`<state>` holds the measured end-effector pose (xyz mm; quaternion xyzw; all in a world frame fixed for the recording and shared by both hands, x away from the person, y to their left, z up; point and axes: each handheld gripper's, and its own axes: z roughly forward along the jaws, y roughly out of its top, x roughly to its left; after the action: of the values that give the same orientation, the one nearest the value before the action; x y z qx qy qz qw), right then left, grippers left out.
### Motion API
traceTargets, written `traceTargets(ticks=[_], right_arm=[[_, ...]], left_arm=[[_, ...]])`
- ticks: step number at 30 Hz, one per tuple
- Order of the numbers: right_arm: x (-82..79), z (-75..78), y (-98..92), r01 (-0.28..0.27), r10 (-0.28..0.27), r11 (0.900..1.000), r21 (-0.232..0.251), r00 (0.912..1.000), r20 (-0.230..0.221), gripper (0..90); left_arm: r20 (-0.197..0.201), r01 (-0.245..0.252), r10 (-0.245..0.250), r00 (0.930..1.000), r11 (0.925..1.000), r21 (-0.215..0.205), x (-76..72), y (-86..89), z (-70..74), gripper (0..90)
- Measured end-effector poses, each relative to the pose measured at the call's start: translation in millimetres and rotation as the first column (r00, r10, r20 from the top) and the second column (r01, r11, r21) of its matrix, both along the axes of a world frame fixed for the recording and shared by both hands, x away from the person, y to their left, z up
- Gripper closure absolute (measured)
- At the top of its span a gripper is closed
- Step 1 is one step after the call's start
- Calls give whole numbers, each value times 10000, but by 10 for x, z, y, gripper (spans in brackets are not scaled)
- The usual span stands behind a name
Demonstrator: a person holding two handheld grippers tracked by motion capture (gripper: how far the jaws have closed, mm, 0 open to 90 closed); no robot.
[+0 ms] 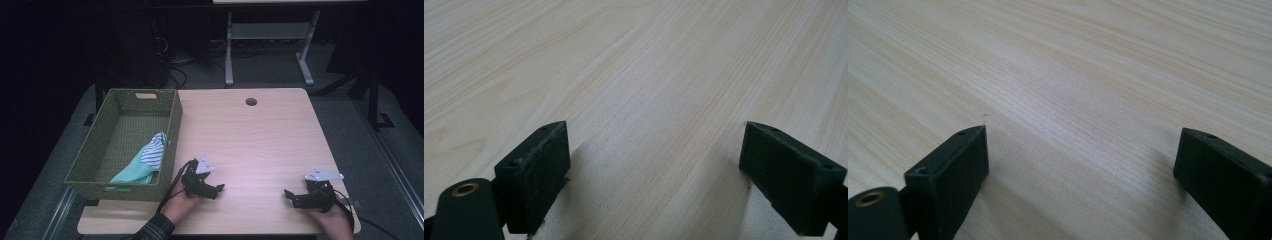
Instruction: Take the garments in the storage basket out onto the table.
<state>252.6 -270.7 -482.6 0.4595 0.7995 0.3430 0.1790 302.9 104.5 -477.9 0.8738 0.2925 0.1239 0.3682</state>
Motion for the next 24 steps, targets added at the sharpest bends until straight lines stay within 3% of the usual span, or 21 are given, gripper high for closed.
traceTargets(ticks=[3, 12, 17, 24], right_arm=[[7, -1, 4, -33, 33, 10000, 13, 10000, -18, 63], [16, -2, 5, -96, 96, 10000, 11, 10000, -26, 60], [16, -1, 5, -96, 96, 10000, 13, 9999, -28, 61], [17, -1, 7, -95, 95, 10000, 9, 9999, -33, 60]], left_arm=[[0, 16, -16, 10000, 10000, -1, -5, 7, -1, 120], [-160, 941, -938, 9955, 9953, 238, 78, 43, 24, 119], [-312, 1049, -1036, 9941, 9936, 421, 82, 36, 49, 131], [-420, 1090, -1077, 9933, 9936, 284, 70, 32, 63, 130]])
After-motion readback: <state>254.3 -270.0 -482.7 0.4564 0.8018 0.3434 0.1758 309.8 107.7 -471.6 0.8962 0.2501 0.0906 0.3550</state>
